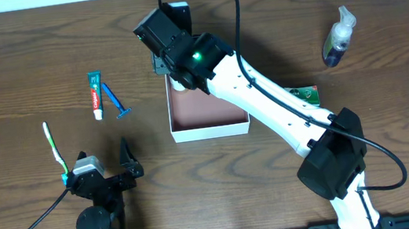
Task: Pack container
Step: 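Open the right gripper, leaving the tube upright in the box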
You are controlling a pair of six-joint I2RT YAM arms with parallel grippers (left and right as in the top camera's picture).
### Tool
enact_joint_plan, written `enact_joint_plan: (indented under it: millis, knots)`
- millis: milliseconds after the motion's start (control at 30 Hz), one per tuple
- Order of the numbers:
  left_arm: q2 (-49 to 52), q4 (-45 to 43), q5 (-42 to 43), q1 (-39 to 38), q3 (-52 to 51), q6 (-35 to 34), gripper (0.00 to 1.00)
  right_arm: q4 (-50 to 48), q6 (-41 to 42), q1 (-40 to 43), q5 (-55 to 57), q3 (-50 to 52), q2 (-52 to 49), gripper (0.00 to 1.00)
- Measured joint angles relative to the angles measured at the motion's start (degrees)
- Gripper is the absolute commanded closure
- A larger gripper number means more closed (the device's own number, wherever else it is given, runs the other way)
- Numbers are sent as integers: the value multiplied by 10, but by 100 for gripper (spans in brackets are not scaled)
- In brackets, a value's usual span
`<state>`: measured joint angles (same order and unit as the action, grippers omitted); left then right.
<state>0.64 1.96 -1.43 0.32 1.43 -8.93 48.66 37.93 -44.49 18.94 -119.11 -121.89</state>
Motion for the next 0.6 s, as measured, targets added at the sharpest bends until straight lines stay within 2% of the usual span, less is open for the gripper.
enact_joint_plan:
  millis: [300, 467, 600]
  knots:
    - [0, 0, 0, 0, 0, 0, 2, 54, -38, 0, -4, -71, 2, 10]
    - [0, 0, 0, 0, 0, 0, 2, 128, -69, 13, 2, -116, 28, 6]
    - [0, 0, 0, 0, 0, 0, 2, 183, -82, 65, 2, -125, 70, 4]
